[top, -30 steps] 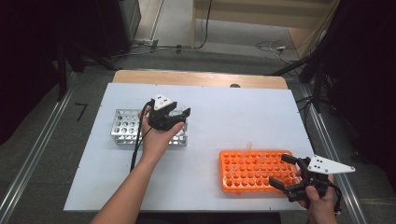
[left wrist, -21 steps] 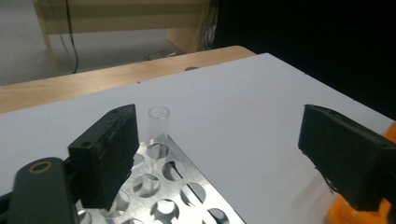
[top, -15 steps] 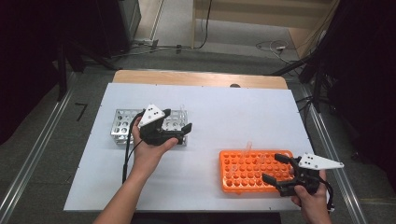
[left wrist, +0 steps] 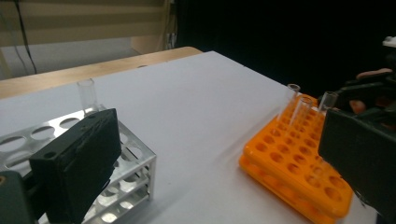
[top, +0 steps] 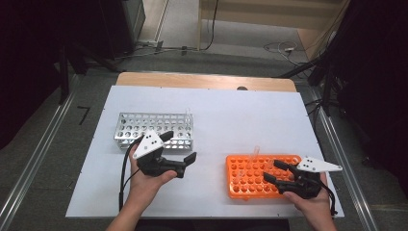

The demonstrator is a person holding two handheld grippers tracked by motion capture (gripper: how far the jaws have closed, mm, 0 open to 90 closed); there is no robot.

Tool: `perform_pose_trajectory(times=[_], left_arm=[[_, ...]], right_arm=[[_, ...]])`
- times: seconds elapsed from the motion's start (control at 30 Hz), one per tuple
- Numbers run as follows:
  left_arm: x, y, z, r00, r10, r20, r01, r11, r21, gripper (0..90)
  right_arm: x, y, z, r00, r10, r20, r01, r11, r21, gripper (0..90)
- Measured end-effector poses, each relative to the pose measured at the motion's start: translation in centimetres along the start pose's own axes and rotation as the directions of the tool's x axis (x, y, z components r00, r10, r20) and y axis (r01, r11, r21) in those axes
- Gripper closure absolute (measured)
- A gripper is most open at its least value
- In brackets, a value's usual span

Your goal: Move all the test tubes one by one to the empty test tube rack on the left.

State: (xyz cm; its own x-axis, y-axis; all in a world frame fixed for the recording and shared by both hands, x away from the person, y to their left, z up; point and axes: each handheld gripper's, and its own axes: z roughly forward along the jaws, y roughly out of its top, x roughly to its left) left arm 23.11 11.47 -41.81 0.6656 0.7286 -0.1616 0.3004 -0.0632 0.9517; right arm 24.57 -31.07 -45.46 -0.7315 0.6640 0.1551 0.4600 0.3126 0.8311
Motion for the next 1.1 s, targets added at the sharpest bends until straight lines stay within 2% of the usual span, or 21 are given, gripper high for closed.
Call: perform_pose_trajectory(times=[0.1,0.23,0.4,0.5,0.63,0.73,0.87,1.1], left_arm=[[-0.6,-0.5,-0.6,1.0000,-0.001,0.010,0.001,1.0000,-0.002,0.0],[-1.4,-0.9,-1.2,0.9996,0.018,0.023,-0.018,0.9998,-0.002,0.0],[-2.3,-1.8,-1.8,0.9989,0.011,0.047,-0.011,0.9999,0.007,0.0],[-2.7,-2.4,-1.8,0.9984,0.014,0.056,-0.015,0.9997,0.021,0.0],[-2.8,-2.6,-1.4,0.9980,0.010,0.063,-0.012,0.9995,0.028,0.0],[-3.0,-2.6,-1.2,0.9975,0.020,0.068,-0.023,0.9990,0.038,0.0],[-3.0,-2.7,-1.1,0.9973,0.015,0.072,-0.018,0.9991,0.038,0.0],[-3.0,-2.8,-1.1,0.9974,0.009,0.072,-0.012,0.9992,0.039,0.0]], right_arm=[[0.0,0.0,0.4,1.0000,0.004,0.008,-0.004,1.000,0.019,43.2],[0.2,0.1,0.9,0.9994,0.004,0.035,-0.005,0.999,0.039,54.7],[0.3,0.0,1.3,0.9989,0.005,0.046,-0.008,0.999,0.050,59.4],[0.3,0.0,1.5,0.9977,0.005,0.068,-0.008,0.998,0.054,61.5],[0.2,-0.2,1.6,0.9959,0.008,0.091,-0.014,0.998,0.066,64.5],[0.4,-0.2,1.8,0.9949,-0.004,0.101,-0.003,0.997,0.073,65.5],[0.7,-0.4,2.3,0.9937,-0.020,0.110,0.011,0.996,0.085,67.2],[1.1,-0.7,2.4,0.9896,-0.043,0.137,0.034,0.997,0.070,72.7]])
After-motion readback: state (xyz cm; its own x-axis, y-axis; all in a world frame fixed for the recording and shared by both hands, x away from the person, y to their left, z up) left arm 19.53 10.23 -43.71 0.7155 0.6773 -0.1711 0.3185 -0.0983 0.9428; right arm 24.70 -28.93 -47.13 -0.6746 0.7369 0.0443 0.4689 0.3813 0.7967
